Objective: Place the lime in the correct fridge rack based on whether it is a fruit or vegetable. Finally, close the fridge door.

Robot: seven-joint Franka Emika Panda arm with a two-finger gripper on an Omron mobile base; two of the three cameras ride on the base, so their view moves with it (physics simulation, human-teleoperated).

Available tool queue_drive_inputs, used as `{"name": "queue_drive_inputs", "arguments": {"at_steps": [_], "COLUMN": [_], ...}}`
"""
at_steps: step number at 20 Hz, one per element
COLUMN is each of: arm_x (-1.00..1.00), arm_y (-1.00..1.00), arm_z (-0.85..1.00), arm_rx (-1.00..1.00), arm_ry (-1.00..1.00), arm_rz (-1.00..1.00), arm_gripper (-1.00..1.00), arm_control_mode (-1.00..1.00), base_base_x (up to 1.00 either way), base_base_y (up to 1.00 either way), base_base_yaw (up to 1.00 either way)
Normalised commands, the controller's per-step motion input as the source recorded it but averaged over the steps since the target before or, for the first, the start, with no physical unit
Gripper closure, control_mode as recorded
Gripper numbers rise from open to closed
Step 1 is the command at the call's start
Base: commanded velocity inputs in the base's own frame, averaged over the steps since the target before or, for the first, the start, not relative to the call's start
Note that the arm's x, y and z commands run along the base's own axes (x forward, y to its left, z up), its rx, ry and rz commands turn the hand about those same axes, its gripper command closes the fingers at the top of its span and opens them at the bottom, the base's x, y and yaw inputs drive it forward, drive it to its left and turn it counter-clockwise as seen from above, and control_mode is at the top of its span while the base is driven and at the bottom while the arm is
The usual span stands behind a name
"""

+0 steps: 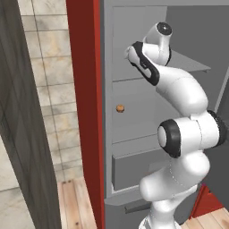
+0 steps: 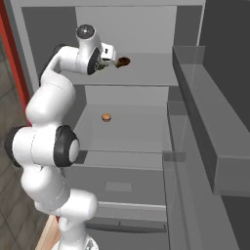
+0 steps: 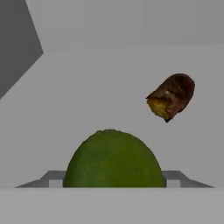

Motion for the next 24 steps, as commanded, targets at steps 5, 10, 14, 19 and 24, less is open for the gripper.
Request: {"name": "queue_drive_inputs", "arguments": {"at_steps": [5,10,14,19,24], "arm_x": [0.25,-0.06,-0.53,-1.00,-1.00], "arm_y": [0.00,0.00,0.00,-0.09,-0.24], "arm_z": [-0.08,0.00,0.05,0.01,-0.01], "arm_rx": [0.00,0.00,0.00,0.00,0.02], "arm_ry": [0.00,-0.09,-0.20,-0.18,-0.10], "arm_rz": [0.00,0.00,0.00,-0.04,-0.12], "arm_gripper": [-1.00,-1.00,-1.00,-1.00,-1.00], "arm_control_mode": [-1.00,-1.00,-1.00,-1.00,-1.00], "base_base_x": [0.00,0.00,0.00,0.00,0.00], "base_base_y": [0.00,0.00,0.00,0.00,0.00], "base_base_yaw": [0.00,0.00,0.00,0.00,0.00]}}
